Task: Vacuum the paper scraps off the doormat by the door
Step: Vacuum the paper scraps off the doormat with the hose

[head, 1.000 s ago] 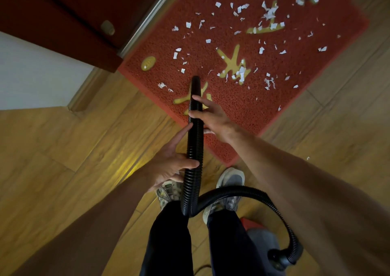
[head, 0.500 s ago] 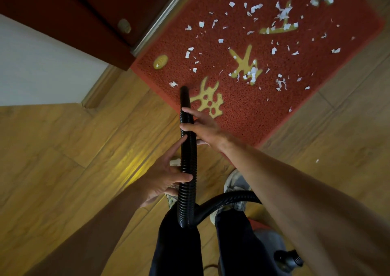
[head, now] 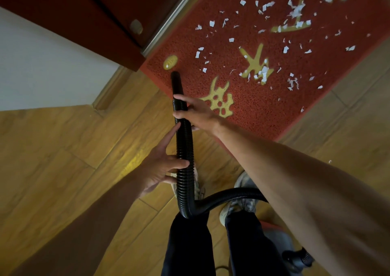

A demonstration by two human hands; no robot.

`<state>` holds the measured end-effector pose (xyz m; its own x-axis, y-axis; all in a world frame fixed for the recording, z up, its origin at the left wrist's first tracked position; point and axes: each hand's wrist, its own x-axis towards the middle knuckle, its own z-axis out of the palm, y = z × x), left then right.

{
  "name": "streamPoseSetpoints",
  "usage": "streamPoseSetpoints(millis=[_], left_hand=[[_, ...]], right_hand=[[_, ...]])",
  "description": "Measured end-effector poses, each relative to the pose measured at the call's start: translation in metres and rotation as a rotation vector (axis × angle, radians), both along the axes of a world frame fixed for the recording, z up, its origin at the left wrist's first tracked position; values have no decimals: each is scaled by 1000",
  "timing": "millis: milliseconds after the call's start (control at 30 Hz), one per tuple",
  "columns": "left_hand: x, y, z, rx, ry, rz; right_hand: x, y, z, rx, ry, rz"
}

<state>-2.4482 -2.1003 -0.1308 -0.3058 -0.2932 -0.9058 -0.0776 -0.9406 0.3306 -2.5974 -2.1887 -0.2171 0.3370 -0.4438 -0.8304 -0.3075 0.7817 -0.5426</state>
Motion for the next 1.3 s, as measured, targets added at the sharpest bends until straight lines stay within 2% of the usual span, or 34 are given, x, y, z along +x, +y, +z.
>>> streamPoseSetpoints(millis=[200,800,1300], left_hand=[[10,-8,-5,-8,-6,50],[23,-21,-13,-26,-24,-13],[-21,-30,-1,-10,46,-240]], right_hand=[[15,-13,-3,-25,0,-1],[28,-21,-7,-43,20,-66],[-40,5,13,88,98,-350]])
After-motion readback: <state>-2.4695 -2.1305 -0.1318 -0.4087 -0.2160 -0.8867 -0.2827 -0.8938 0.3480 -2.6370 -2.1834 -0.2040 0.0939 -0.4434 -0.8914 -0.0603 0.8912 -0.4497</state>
